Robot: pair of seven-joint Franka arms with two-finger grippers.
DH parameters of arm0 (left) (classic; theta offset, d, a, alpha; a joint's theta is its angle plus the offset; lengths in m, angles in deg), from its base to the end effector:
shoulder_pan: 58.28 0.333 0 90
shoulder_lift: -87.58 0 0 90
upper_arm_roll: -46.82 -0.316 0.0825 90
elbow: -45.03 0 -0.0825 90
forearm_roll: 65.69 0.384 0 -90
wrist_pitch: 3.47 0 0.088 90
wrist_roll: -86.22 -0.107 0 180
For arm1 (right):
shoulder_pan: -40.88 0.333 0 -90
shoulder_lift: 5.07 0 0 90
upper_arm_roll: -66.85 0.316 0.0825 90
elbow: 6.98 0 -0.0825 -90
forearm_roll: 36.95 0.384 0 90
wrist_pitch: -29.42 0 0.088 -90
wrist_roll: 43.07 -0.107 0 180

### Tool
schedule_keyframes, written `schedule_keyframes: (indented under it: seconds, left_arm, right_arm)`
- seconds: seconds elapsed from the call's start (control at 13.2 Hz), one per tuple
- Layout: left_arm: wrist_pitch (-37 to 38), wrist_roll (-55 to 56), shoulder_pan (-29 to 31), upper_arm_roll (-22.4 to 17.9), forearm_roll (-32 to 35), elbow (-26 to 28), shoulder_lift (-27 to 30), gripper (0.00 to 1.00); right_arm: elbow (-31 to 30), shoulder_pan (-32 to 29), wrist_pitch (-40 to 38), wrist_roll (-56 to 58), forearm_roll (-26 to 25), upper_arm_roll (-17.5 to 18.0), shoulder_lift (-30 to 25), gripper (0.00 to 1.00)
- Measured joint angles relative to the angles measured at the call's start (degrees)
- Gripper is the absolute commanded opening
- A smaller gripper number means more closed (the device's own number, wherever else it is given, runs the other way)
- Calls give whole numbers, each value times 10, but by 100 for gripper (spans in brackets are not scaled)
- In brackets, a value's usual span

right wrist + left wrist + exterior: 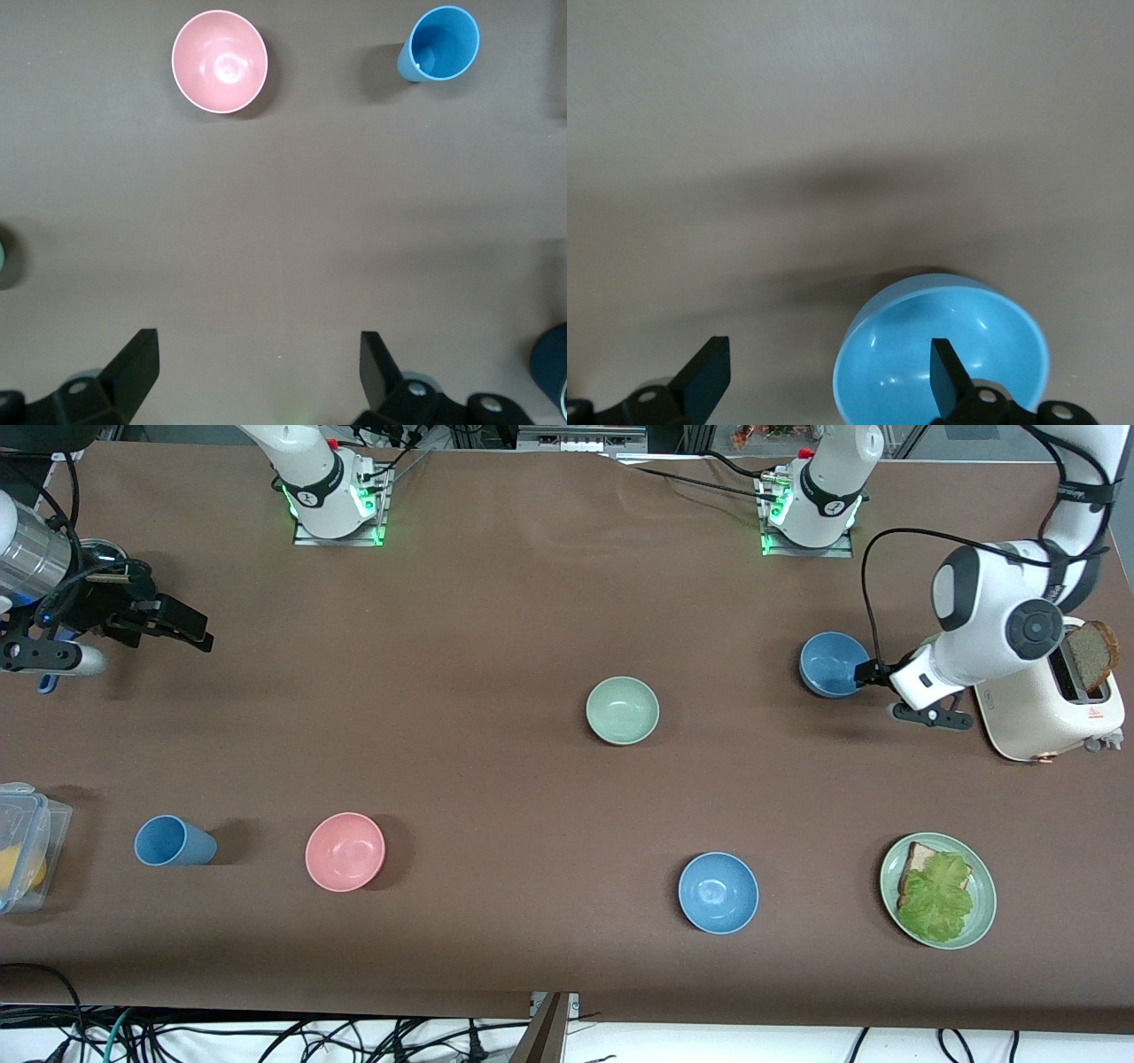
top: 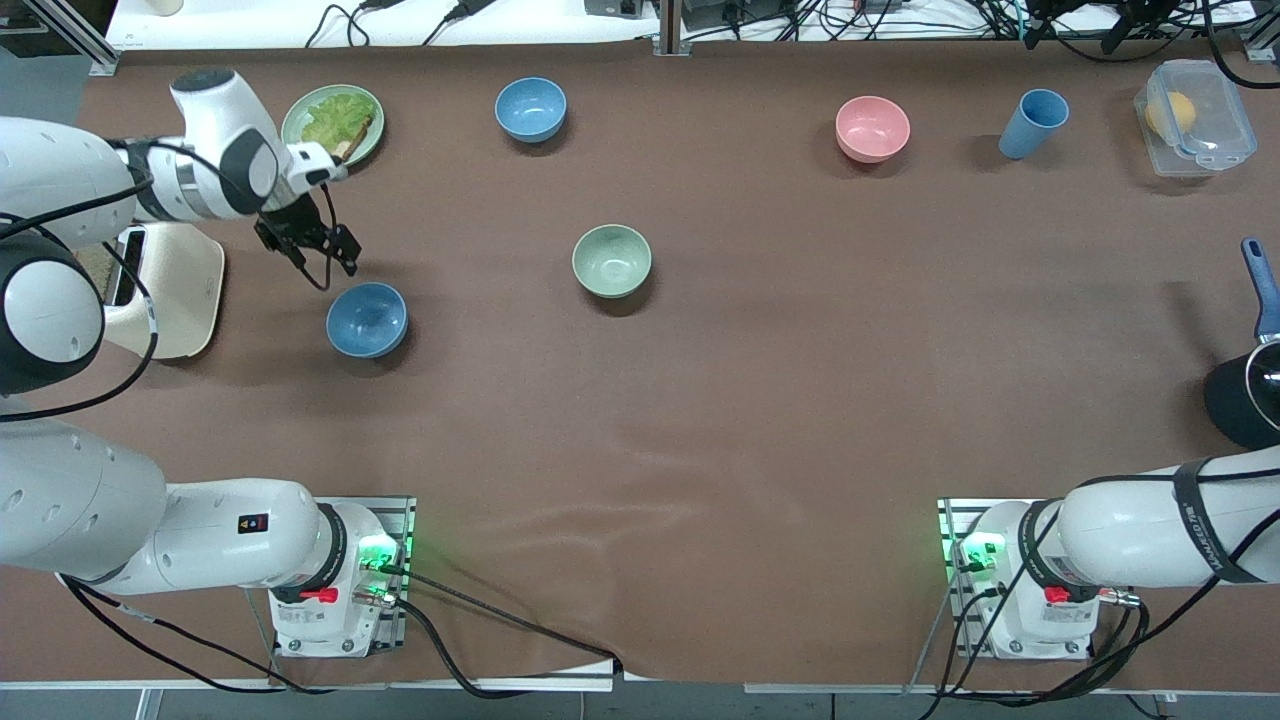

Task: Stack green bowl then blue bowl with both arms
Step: 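Grasp the light blue bowl's rim with the left gripper and lift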

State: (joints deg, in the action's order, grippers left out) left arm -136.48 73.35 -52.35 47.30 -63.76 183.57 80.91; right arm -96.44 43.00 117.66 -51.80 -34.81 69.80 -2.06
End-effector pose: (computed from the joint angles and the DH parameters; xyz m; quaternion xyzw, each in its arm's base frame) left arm 0.4667 0.0451 0.2458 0.9913 -0.0771 -0.1066 0.0065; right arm 0.5635 0.0533 0.5970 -0.9986 0.0320 0.0390 0.0155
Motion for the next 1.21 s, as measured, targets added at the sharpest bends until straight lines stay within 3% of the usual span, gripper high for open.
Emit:
schedule_keyframes:
  seconds: [0.15, 0.23, 0.3, 0.38, 0.53, 1.21]
  left_arm:
    - [-63, -22, 1, 0, 0, 44, -8, 94]
    - [-82, -39, 2, 0, 0, 55, -15, 86]
    - [-90, -52, 5, 0, 0, 60, -21, 65]
    - [-93, -64, 8, 0, 0, 60, -27, 32]
    - [-95, -79, 11, 0, 0, 60, -33, 1]
    - [-79, -99, 12, 11, 0, 56, -18, 0]
  right_arm:
    - [0, 2, 0, 0, -10, 5, 3, 100]
    - [-1, 2, 0, 0, -12, 5, 4, 100]
    - [-1, 2, 1, 2, -14, 5, 5, 100]
    - [-1, 2, 1, 6, -18, 5, 6, 100]
    - [-1, 2, 1, 14, -24, 5, 6, 100]
    - [14, 8, 6, 17, -28, 8, 4, 100]
